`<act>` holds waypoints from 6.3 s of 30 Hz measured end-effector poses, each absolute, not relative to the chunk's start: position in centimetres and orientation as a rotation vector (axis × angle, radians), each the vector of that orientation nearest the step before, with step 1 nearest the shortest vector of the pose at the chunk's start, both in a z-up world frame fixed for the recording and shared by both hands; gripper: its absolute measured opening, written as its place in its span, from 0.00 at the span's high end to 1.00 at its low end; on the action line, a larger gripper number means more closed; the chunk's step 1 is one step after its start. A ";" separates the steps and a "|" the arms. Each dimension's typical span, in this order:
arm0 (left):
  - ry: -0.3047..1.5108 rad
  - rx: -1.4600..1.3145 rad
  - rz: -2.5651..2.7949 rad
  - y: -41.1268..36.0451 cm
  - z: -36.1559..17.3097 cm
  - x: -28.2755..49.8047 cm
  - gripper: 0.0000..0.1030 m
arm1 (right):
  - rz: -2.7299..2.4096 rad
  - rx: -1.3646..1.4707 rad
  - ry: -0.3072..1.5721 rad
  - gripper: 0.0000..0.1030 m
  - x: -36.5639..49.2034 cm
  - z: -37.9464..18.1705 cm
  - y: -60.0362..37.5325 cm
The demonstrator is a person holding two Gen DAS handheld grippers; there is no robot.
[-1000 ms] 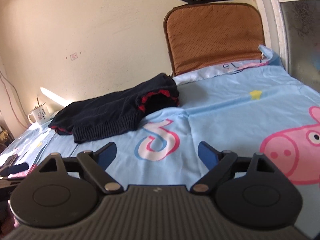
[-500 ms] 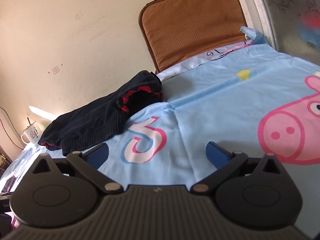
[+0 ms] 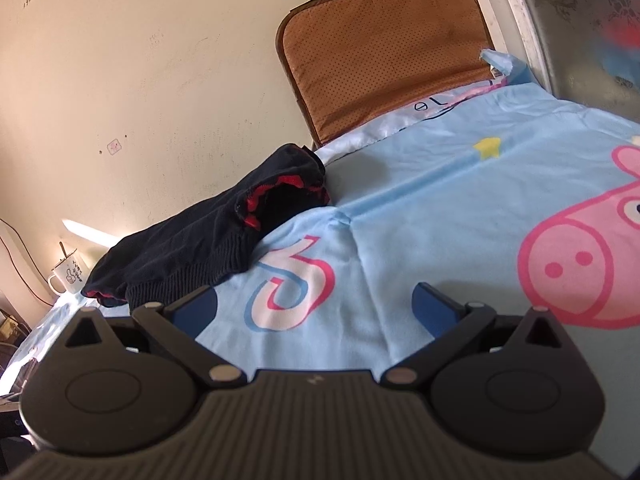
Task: Fold small clothes
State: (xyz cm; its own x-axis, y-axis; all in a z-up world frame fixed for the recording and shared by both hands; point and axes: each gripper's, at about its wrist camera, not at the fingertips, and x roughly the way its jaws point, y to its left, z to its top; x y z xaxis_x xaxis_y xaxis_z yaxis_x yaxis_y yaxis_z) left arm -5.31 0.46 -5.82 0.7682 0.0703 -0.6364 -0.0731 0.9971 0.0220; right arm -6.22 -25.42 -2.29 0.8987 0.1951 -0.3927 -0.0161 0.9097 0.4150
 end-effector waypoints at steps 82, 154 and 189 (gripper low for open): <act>0.702 0.047 0.152 -0.3 -3.6 -8.8 0.00 | 0.240 0.330 0.449 0.00 -11.0 -1.2 -20.6; 0.733 0.114 0.192 0.9 -4.7 -9.3 0.00 | 0.265 0.378 0.480 0.00 -11.6 -1.2 -20.7; 0.696 0.177 0.238 0.7 -4.0 -9.7 0.00 | 0.272 0.382 0.486 0.00 -11.6 -1.1 -20.7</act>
